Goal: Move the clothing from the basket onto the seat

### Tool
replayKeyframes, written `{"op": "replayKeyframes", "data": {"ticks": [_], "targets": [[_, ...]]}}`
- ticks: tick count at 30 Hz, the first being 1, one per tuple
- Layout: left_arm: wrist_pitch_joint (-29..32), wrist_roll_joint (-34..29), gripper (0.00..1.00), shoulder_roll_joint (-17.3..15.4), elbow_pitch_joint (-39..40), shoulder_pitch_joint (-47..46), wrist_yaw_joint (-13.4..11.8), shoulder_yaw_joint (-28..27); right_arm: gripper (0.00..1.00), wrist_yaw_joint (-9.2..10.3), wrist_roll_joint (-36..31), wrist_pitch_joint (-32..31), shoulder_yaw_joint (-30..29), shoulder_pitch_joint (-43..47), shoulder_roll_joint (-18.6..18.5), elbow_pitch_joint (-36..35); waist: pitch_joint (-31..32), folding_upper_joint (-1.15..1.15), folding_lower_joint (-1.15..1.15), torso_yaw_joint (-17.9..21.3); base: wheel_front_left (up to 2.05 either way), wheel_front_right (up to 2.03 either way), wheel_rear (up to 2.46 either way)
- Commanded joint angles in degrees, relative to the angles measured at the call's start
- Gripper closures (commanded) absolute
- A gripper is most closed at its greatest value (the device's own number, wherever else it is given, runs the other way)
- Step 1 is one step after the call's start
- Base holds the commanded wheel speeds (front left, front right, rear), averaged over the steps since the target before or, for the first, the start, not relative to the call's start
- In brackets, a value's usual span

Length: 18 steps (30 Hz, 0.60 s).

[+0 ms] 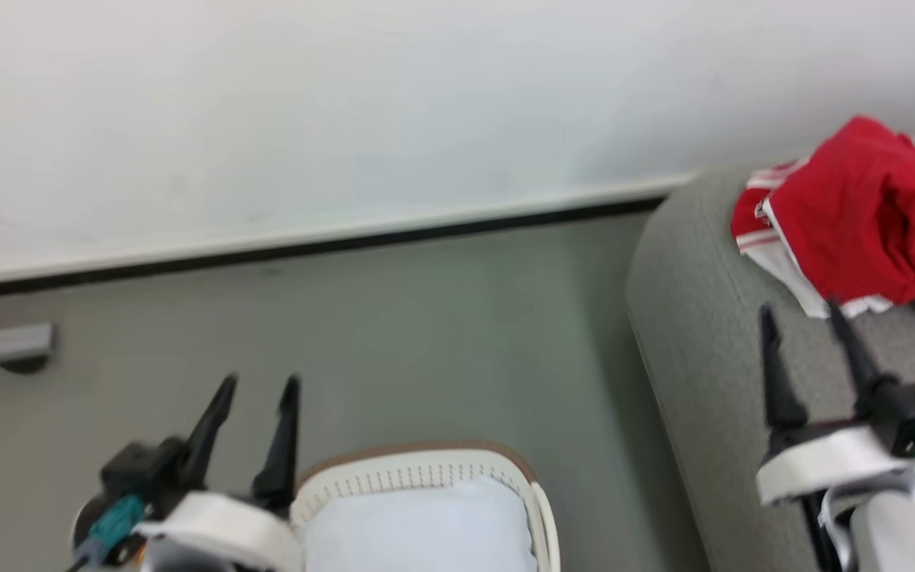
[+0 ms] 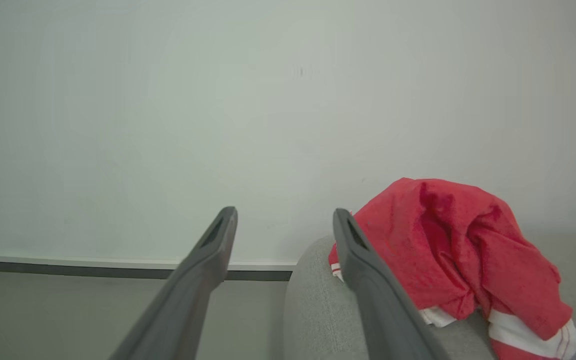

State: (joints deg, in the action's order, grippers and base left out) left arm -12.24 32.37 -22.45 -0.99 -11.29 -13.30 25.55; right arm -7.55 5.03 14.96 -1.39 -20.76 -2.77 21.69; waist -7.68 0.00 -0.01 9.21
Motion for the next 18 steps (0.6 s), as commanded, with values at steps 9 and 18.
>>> {"op": "replayKeyframes", "data": {"ticks": [9,18], "targets": [[-2.81,0.13,0.00,0.76,-3.18,9.58,-1.32,-4.26,0.00,0.13,3.62,0.12,6.31,9.32,-0.07,-1.16,7.10,0.00,0.01,-4.44,0.00,0.00,0.00],[-2.93,-2.84,0.00,3.94,-4.91,13.50,2.20,-8.82,0.00,0.13,2.63,0.11,8.66,13.32,-0.09,-1.25,8.91,0.00,0.01,-4.44,0.00,0.00,0.00]]}}
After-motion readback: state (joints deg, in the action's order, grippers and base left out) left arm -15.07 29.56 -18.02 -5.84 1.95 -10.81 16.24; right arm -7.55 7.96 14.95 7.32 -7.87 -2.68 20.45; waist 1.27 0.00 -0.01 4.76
